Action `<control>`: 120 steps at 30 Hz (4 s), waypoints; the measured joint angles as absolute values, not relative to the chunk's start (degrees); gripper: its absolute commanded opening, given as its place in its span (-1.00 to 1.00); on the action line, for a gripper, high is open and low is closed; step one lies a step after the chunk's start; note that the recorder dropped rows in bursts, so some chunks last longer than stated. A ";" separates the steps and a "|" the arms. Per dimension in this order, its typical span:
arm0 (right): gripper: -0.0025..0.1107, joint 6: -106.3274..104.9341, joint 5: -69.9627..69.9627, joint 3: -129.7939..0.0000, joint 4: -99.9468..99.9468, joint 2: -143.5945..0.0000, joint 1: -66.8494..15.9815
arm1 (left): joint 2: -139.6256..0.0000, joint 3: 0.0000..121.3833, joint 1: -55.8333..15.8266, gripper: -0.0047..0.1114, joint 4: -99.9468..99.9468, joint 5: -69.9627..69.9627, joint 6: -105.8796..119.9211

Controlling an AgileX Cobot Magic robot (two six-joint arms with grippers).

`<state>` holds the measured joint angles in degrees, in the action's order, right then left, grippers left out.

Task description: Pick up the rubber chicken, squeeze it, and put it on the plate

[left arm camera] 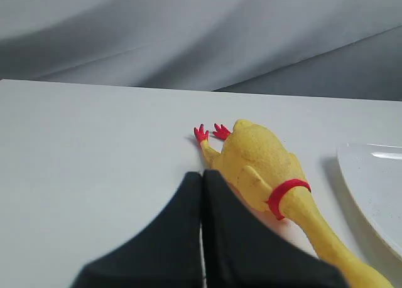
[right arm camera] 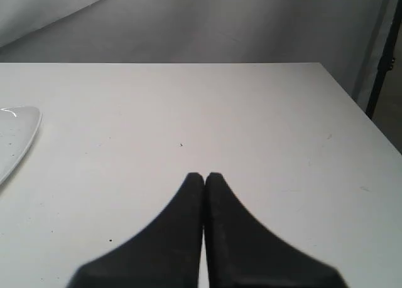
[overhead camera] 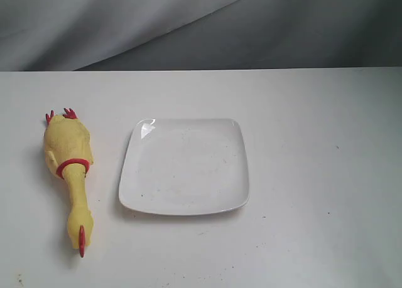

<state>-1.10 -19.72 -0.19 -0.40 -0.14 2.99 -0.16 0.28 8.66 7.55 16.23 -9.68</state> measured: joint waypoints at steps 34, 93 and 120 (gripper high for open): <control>-0.96 -1.10 27.54 -0.19 -0.40 -0.14 2.99 | -0.16 0.28 8.66 -0.92 7.55 16.23 -9.68; -0.85 -4.71 -38.15 -81.09 2.12 -104.96 -43.16 | -0.16 0.28 8.66 -0.92 7.55 16.23 -9.68; -0.13 -4.05 -37.05 -114.33 -6.02 -139.69 -55.22 | -0.16 0.28 8.66 -0.92 7.55 16.23 -9.68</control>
